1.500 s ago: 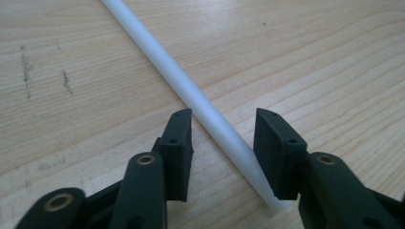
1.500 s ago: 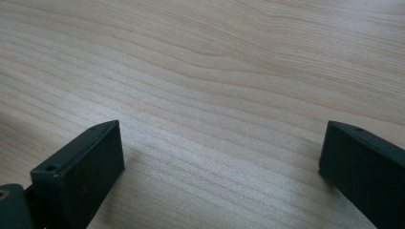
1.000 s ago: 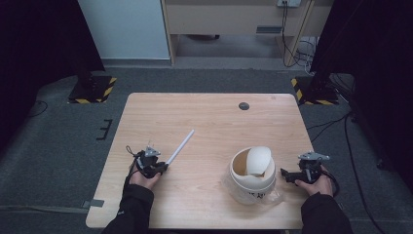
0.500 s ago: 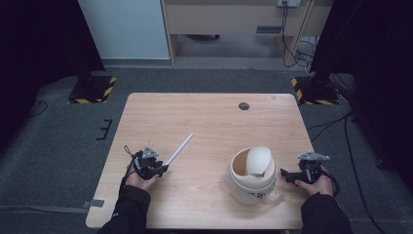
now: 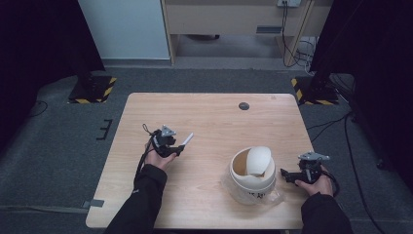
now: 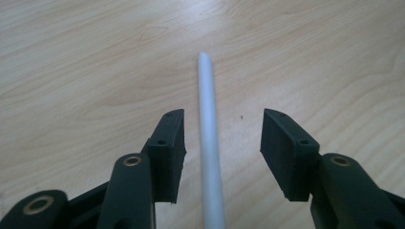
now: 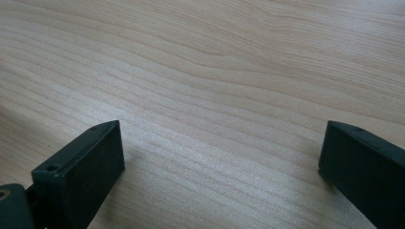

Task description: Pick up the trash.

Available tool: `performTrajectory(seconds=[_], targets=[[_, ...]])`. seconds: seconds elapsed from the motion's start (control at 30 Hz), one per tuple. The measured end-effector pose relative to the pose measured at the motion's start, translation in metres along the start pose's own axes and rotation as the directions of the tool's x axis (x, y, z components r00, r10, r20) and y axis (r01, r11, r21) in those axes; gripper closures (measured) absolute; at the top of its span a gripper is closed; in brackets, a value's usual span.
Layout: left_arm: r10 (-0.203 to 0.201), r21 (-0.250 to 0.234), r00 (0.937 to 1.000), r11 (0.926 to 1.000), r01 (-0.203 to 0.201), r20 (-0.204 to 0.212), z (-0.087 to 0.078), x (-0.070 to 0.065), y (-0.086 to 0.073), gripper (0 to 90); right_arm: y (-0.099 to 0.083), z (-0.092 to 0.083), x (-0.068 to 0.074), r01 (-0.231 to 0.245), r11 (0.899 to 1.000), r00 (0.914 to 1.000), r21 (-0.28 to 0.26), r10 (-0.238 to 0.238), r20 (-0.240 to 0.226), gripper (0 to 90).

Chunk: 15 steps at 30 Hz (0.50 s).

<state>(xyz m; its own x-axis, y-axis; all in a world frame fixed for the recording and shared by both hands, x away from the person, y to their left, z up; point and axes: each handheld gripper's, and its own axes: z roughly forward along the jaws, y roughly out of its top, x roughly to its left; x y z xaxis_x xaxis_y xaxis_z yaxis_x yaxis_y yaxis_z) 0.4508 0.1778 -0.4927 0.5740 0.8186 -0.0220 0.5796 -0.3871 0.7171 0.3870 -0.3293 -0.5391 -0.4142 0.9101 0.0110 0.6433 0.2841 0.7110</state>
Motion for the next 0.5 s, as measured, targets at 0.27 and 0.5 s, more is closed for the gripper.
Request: performTrajectory(seconds=[0.27,0.5], targets=[[-0.015,0.047,0.9999,0.9988,0.015,-0.006,0.033,0.001,0.013,51.3,0.000,0.000,0.000,0.001,1.000,1.0000,0.000,-0.001,-0.002,1.7],[-0.028,0.087,0.9995,0.9957,0.029,-0.017,0.050,0.003,0.017,54.2,0.000,0.000,0.000,0.002,1.000,1.0000,-0.001,-0.002,-0.002,2.0]])
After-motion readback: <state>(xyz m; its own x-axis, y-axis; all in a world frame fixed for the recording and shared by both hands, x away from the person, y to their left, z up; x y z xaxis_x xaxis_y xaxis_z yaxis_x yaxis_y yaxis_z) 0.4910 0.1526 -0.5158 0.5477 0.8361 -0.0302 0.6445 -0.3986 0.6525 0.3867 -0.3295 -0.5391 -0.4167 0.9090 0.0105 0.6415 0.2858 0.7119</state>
